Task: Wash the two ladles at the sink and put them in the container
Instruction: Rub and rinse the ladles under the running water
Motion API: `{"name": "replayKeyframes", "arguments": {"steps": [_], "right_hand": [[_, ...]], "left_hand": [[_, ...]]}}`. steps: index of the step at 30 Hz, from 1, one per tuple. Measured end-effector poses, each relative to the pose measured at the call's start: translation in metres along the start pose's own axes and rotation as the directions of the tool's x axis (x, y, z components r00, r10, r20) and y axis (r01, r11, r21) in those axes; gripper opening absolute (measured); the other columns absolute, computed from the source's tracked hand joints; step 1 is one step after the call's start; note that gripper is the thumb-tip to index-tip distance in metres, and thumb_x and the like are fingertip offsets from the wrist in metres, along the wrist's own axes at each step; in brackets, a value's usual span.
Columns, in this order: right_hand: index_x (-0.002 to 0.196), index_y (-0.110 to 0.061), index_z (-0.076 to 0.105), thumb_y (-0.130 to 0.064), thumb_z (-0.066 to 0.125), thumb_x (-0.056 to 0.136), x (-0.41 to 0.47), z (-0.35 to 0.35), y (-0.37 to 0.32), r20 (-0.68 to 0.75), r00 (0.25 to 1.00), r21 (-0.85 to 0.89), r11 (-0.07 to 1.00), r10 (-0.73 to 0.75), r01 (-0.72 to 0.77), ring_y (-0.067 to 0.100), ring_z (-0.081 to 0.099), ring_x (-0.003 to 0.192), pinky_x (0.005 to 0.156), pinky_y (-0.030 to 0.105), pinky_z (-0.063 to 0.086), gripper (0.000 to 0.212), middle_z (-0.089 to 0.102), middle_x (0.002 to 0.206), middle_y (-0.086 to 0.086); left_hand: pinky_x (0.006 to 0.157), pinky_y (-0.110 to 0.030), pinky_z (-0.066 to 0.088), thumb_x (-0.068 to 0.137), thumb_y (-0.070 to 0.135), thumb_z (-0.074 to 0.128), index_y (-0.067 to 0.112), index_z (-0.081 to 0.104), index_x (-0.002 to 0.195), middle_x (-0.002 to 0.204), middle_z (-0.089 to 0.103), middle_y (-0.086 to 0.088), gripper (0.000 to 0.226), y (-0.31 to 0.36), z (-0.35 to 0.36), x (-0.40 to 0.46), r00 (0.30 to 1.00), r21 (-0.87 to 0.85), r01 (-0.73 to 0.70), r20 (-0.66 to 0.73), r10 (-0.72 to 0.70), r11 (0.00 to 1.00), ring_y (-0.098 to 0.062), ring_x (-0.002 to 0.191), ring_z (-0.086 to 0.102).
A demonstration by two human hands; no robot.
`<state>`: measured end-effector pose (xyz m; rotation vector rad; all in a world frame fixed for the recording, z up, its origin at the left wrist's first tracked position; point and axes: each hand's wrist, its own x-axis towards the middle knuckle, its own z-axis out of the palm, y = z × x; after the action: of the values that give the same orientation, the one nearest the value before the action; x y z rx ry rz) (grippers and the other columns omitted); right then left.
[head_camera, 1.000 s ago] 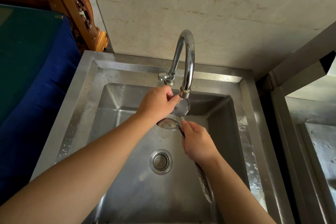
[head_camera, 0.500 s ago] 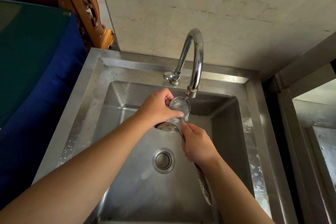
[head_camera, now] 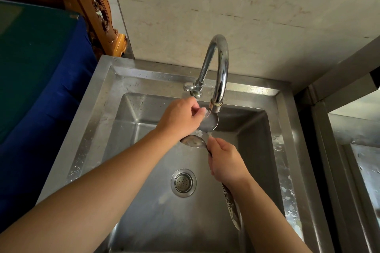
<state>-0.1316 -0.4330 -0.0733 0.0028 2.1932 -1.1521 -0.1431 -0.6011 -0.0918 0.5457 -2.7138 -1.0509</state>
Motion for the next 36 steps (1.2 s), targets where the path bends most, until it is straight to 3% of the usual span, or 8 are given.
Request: {"name": "replayKeyframes", "arguments": {"steps": [4, 8, 14, 19, 22, 27, 32, 36], "right_hand": [[0.061, -0.019, 0.042, -0.039, 0.044, 0.102, -0.001, -0.005, 0.003, -0.006, 1.000, 0.012, 1.000, 0.002, -0.002, 0.009, 0.042, 0.034, 0.040, 0.020, 0.035, 0.046, 0.046, 0.039, -0.007], [0.061, -0.020, 0.042, -0.038, 0.044, 0.102, -0.004, -0.004, 0.005, 0.007, 1.000, 0.029, 0.999, 0.013, -0.014, 0.009, 0.041, 0.033, 0.039, 0.020, 0.033, 0.046, 0.045, 0.039, -0.007], [0.061, -0.019, 0.046, -0.035, 0.047, 0.100, -0.008, 0.000, 0.004, 0.043, 0.999, 0.029, 1.000, 0.007, -0.008, 0.011, 0.040, 0.035, 0.039, 0.019, 0.032, 0.043, 0.045, 0.042, -0.006], [0.065, -0.017, 0.048, -0.036, 0.046, 0.101, -0.012, 0.007, 0.000, 0.061, 0.998, -0.031, 0.999, -0.028, 0.030, 0.012, 0.041, 0.044, 0.047, 0.025, 0.034, 0.041, 0.045, 0.050, -0.003], [0.067, -0.013, 0.049, -0.035, 0.047, 0.101, -0.013, 0.008, 0.000, 0.050, 0.998, -0.029, 0.999, -0.027, 0.028, 0.016, 0.042, 0.052, 0.054, 0.030, 0.036, 0.041, 0.045, 0.055, 0.000], [0.068, -0.014, 0.052, -0.032, 0.047, 0.103, -0.011, 0.006, 0.003, 0.024, 0.999, -0.009, 1.000, -0.029, 0.030, 0.006, 0.041, 0.035, 0.038, 0.018, 0.035, 0.040, 0.046, 0.043, -0.009], [0.057, -0.024, 0.050, -0.044, 0.045, 0.100, -0.008, 0.005, 0.008, 0.052, 0.998, 0.118, 0.992, 0.045, -0.051, 0.013, 0.042, 0.037, 0.040, 0.020, 0.033, 0.048, 0.045, 0.044, -0.004], [0.053, -0.026, 0.048, -0.044, 0.045, 0.100, -0.007, 0.005, 0.007, 0.060, 0.997, 0.177, 0.983, 0.040, -0.050, 0.013, 0.040, 0.037, 0.036, 0.019, 0.032, 0.050, 0.041, 0.042, -0.008]], "left_hand": [[0.060, -0.023, 0.037, 0.087, 0.018, 0.062, 0.024, 0.057, 0.080, 0.075, 0.058, 0.009, 0.010, 0.000, -0.002, -0.004, 0.998, -0.072, -0.017, 0.067, 0.022, 0.997, -0.015, 0.071, 0.055], [0.055, -0.014, 0.039, 0.076, 0.018, 0.073, 0.031, 0.058, 0.080, 0.072, 0.060, 0.011, 0.020, -0.003, -0.001, -0.010, 0.985, -0.209, 0.112, 0.150, -0.082, 0.971, 0.001, 0.059, 0.051], [0.053, -0.023, 0.032, 0.056, 0.045, 0.092, 0.026, 0.051, 0.078, 0.071, 0.055, 0.010, 0.050, -0.010, 0.001, -0.015, 0.975, -0.148, 0.178, 0.160, -0.154, 0.973, -0.005, 0.060, 0.048], [0.048, -0.031, 0.027, 0.052, 0.077, 0.075, 0.023, 0.041, 0.065, 0.059, 0.043, 0.008, 0.065, -0.008, -0.002, -0.015, 0.992, -0.081, 0.123, 0.016, -0.123, 0.989, -0.010, 0.053, 0.037], [0.047, -0.029, 0.024, 0.072, 0.066, 0.072, 0.024, 0.040, 0.063, 0.056, 0.043, 0.009, 0.054, -0.009, -0.001, -0.014, 0.997, -0.028, 0.060, -0.047, -0.061, 0.998, -0.010, 0.052, 0.039], [0.057, -0.027, 0.033, 0.093, 0.039, 0.064, 0.022, 0.048, 0.070, 0.063, 0.047, 0.015, 0.032, -0.009, 0.000, -0.013, 1.000, -0.005, 0.012, -0.013, -0.012, 1.000, -0.010, 0.060, 0.045], [0.062, -0.016, 0.037, 0.092, 0.020, 0.059, 0.019, 0.064, 0.092, 0.083, 0.060, 0.009, 0.004, -0.007, -0.007, -0.014, 0.992, -0.115, 0.031, 0.123, -0.016, 0.993, -0.007, 0.073, 0.055], [0.061, -0.014, 0.037, 0.079, 0.016, 0.068, 0.031, 0.062, 0.094, 0.088, 0.066, 0.016, 0.022, -0.005, -0.009, -0.017, 0.970, -0.295, 0.156, 0.224, -0.091, 0.943, 0.001, 0.079, 0.059]]}}
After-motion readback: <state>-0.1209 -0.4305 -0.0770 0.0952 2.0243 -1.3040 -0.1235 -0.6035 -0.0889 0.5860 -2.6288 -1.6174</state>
